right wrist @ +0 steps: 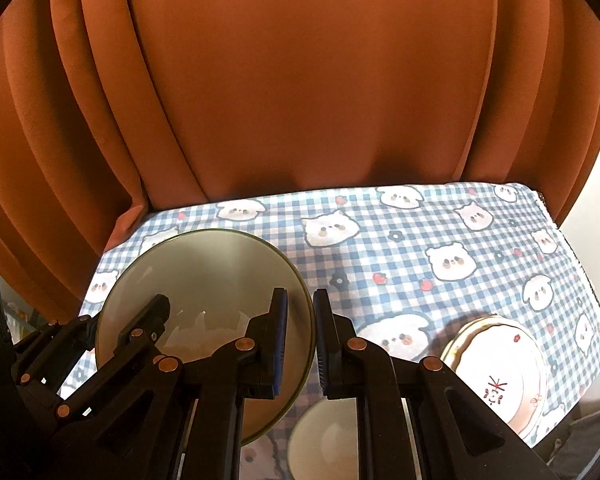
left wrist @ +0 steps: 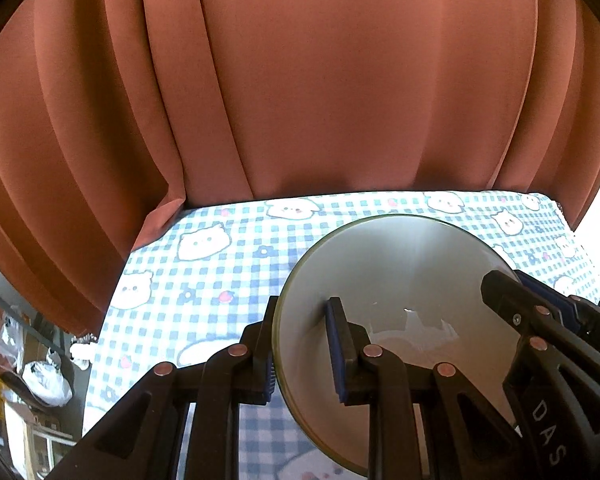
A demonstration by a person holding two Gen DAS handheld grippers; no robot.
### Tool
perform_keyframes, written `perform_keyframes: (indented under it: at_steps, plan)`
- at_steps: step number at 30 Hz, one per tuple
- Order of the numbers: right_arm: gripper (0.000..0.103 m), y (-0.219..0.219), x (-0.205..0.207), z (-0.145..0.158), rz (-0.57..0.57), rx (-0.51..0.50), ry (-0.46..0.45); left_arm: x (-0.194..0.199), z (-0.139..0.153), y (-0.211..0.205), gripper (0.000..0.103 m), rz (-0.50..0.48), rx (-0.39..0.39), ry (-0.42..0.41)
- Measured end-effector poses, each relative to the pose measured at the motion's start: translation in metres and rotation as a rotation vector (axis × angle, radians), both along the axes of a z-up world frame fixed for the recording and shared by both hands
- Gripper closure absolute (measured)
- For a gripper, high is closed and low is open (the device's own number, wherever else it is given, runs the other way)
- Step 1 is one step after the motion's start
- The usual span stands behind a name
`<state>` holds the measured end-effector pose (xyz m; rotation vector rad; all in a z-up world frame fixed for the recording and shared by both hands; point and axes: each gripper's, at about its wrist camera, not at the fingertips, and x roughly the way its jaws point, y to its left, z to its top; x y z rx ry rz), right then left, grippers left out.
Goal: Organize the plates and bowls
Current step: 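Lift the nested white bowls with both tools and carry them toward the plates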
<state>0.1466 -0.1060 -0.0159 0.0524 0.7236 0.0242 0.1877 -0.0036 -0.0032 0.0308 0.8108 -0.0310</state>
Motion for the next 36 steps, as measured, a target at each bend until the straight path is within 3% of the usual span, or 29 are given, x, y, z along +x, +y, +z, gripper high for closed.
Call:
perform_keyframes:
  at_steps: [7,19,36]
  plan:
    - [0.087,-0.030,-0.020,0.003,0.046,0.006,-0.020,-0.024,0.004,-0.026,0.083,0.032,0.007,-0.016]
    - [0.087,-0.080,-0.037,-0.017,0.096,0.001,0.007,-0.049,-0.014,-0.074,0.083,0.054,0.002,0.012]
    - [0.087,-0.109,-0.033,-0.070,0.189,-0.035,0.144,-0.062,-0.067,-0.099,0.083,0.120,-0.032,0.147]
